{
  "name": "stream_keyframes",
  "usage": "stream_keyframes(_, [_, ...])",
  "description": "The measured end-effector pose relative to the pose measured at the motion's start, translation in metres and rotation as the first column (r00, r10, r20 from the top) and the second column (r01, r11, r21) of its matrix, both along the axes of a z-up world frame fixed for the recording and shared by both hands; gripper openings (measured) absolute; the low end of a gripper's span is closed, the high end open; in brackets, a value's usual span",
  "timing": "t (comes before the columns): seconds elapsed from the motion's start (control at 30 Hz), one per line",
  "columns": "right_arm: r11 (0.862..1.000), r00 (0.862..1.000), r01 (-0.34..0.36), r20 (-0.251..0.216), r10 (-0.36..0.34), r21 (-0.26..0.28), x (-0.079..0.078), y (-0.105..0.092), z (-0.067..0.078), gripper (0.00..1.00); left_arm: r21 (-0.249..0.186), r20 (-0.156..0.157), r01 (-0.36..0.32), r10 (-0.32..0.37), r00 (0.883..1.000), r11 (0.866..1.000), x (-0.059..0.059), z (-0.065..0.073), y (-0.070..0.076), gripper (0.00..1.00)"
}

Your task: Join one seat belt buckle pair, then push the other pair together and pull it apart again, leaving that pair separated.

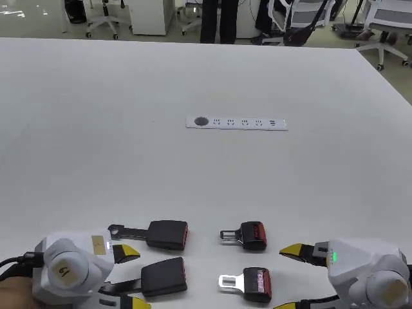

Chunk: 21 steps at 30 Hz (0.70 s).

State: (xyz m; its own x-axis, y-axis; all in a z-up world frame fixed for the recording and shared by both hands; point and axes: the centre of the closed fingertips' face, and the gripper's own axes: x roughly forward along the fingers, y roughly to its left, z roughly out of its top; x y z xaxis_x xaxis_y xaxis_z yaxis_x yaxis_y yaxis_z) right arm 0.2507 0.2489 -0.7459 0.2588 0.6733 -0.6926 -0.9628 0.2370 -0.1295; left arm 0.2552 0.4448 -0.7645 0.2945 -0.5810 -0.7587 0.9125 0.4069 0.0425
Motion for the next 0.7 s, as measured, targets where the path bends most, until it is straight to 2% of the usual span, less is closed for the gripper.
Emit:
stream_keyframes(0.33, [0.999, 0.999, -0.045, -0.020, 0.045, -0.021, -0.002, 0.010, -0.010, 0.46, 0.027, -0.018, 0.061, -0.061, 0.998, 0.998, 0.003, -0.005, -0.008, 0.44])
stream_keyframes(0.7, [0.996, 0.996, -0.082, -0.029, 0.080, -0.043, 0.001, 0.014, -0.023, 0.32, 0.062, -0.041, 0.127, -0.125, 0.991, 0.990, 0.002, -0.010, -0.012, 0.36])
